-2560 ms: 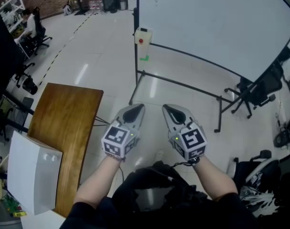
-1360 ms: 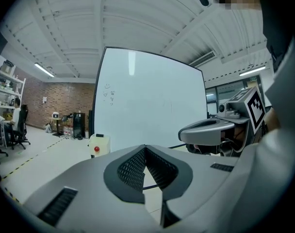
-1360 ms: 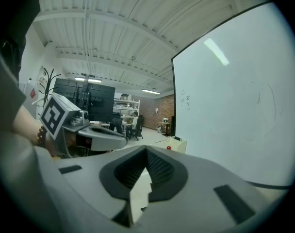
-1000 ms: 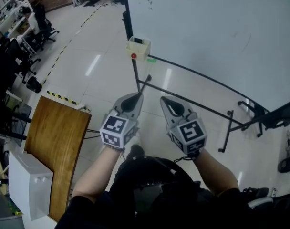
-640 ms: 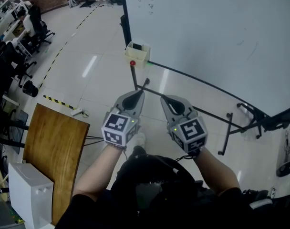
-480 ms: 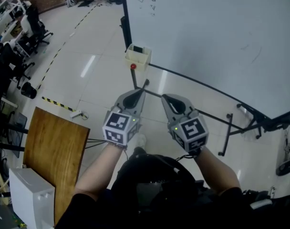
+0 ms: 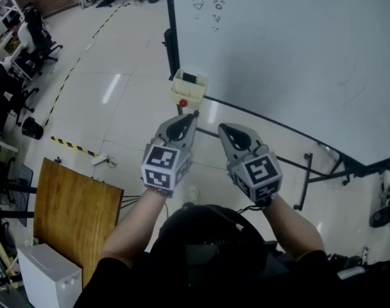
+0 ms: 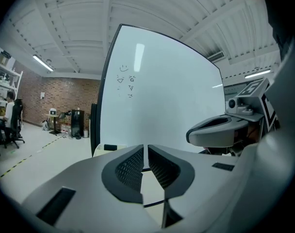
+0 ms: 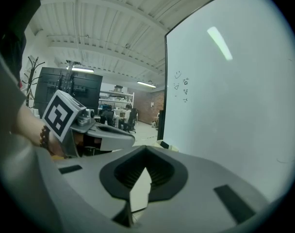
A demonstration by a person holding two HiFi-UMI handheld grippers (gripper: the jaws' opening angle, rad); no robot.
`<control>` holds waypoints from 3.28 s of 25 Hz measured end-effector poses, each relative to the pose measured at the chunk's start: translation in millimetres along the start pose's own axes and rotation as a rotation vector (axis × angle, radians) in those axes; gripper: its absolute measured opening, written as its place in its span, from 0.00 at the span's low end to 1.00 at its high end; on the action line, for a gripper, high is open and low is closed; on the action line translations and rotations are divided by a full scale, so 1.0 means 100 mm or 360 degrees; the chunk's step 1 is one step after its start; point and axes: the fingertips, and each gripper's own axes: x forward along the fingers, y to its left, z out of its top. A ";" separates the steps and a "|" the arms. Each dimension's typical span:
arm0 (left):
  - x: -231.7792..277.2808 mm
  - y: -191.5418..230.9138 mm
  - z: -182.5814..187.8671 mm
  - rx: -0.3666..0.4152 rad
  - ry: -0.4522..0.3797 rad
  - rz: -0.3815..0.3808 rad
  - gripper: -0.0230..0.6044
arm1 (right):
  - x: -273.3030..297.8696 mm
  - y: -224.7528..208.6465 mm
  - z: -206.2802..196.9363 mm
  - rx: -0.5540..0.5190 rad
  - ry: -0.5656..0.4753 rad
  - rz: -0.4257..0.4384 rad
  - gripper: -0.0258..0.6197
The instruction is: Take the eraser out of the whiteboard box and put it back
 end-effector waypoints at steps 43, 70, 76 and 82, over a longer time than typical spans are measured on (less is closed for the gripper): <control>1.79 1.26 -0.35 0.0133 0.0657 0.0092 0.49 | 1.12 -0.95 -0.23 0.0193 0.0117 -0.0234 0.08; 1.93 1.29 -0.37 0.0208 0.0706 0.0173 0.44 | 1.08 -1.02 -0.24 0.0208 0.0098 -0.0254 0.08; 1.87 1.26 -0.24 0.0196 0.0634 0.0180 0.44 | 1.05 -1.00 -0.21 0.0200 0.0090 -0.0256 0.08; 1.79 1.24 -0.13 0.0192 0.0566 0.0188 0.44 | 1.02 -0.97 -0.20 0.0185 0.0078 -0.0254 0.08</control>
